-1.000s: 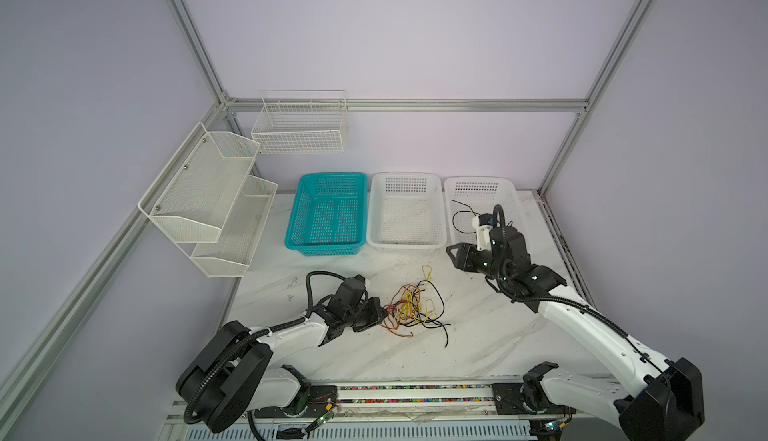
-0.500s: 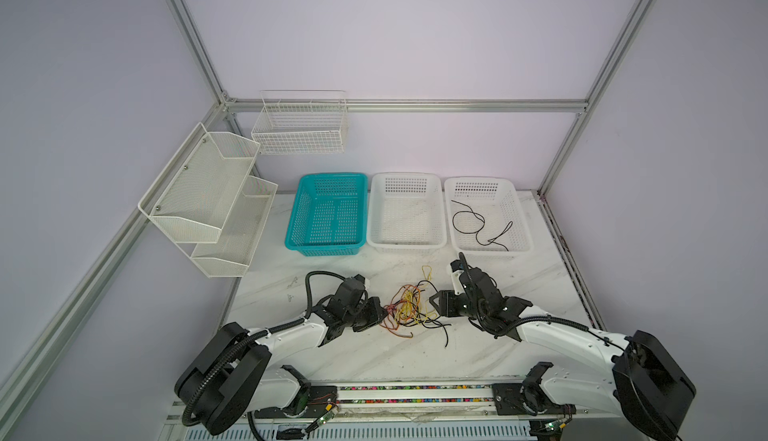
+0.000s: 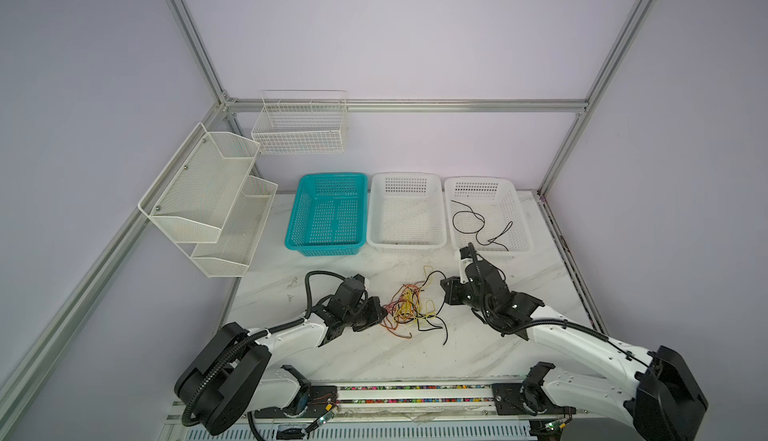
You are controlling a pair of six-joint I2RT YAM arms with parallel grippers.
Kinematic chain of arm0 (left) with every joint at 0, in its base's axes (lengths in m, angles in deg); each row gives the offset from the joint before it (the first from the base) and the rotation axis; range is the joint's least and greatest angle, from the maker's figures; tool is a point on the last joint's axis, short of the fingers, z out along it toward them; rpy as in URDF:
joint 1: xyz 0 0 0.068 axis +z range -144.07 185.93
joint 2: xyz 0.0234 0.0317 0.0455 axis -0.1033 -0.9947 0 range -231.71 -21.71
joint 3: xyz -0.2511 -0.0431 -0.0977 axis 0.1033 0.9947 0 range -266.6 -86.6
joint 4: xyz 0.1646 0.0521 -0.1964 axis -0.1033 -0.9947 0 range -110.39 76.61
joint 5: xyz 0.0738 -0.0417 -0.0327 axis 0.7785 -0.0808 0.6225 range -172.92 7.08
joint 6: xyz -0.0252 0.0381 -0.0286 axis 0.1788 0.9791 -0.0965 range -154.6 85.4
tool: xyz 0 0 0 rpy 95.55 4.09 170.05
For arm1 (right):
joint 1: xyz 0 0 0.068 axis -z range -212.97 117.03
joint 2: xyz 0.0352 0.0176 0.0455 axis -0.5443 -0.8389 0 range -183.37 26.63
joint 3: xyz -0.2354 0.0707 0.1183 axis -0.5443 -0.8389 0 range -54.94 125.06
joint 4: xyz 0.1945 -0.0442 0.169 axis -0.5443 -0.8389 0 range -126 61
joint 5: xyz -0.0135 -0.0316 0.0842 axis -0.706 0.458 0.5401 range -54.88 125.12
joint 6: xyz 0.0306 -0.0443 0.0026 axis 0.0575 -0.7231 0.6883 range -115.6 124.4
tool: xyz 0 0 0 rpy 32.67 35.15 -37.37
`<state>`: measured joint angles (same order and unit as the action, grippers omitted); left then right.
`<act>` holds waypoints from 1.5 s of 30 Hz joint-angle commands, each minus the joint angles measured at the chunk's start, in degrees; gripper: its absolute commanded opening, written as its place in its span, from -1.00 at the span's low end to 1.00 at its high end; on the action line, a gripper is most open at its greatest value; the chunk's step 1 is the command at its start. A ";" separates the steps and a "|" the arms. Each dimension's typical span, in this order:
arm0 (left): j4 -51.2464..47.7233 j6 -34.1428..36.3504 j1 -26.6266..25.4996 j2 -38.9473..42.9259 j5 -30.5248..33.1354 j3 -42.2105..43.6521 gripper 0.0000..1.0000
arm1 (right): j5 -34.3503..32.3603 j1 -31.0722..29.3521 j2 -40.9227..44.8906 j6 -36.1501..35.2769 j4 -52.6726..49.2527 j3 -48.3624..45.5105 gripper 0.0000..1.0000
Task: Untangle the cables
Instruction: 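Grasp another black wire with the right gripper and lift it high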
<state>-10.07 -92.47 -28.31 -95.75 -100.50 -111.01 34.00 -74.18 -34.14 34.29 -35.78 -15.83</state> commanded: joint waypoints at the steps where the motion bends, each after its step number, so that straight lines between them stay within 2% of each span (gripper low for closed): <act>1: 1.36 0.30 -0.10 1.24 0.74 0.56 -1.00 | -5.48 -0.25 4.71 -1.93 -7.61 6.97 -1.00; 10: 1.13 0.52 -0.11 1.52 1.43 2.20 -1.00 | -12.42 -0.25 6.82 -6.95 -20.54 28.80 -1.00; 26: 1.67 1.26 -0.05 -0.64 2.11 3.44 -1.00 | -18.38 -0.27 -2.60 -15.10 -27.37 66.18 -1.00; 33: 1.70 1.26 -0.08 -1.33 2.17 3.48 -1.00 | -22.09 -0.27 -5.81 -17.10 -27.20 75.22 -1.00; 37: 1.94 1.18 -0.05 -1.02 2.12 3.27 -1.00 | -25.85 -0.21 -7.63 -19.10 -26.67 75.81 -1.00; 45: 1.81 1.00 -0.10 0.18 2.38 3.68 -1.00 | -29.03 -0.22 -9.81 -21.13 -26.35 76.45 -1.00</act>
<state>-9.18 -92.05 -28.31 -96.52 -98.93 -109.21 7.77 -74.23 -43.98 15.36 -62.06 59.60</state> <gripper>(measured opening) 0.048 0.062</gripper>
